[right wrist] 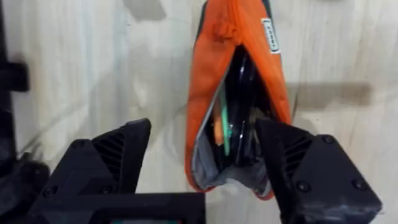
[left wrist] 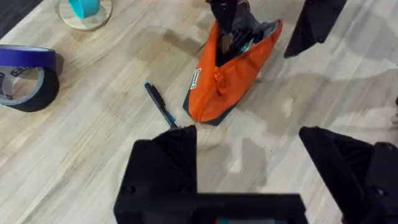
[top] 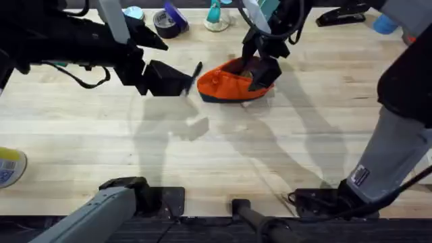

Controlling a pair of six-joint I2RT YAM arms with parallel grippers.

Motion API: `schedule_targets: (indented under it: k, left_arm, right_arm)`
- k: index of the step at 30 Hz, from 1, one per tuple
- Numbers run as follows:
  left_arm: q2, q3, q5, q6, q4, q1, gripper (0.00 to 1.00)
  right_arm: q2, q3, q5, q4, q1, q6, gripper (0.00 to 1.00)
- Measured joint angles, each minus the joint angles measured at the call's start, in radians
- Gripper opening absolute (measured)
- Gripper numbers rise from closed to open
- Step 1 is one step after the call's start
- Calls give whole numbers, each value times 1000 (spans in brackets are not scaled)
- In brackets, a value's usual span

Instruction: Unzip the bag, pick up the pens from the table one at a time and place them inside, then zip the bag closed.

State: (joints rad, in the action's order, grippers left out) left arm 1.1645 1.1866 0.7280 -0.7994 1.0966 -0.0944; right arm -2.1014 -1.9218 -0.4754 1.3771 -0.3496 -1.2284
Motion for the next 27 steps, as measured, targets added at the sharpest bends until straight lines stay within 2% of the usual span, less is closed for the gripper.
schedule_targets:
  k: [8,15,27]
  left_arm:
    - [0,0,0,0,0,0,993]
    - [0,0,-18,0,0,0,993]
    - [0,0,-40,4,0,0,993]
  right_arm:
    - [0,-72,0,84,-1,35,995]
    - [22,-126,3,90,-1,126,996]
    - [268,-133,54,94,-1,294,995]
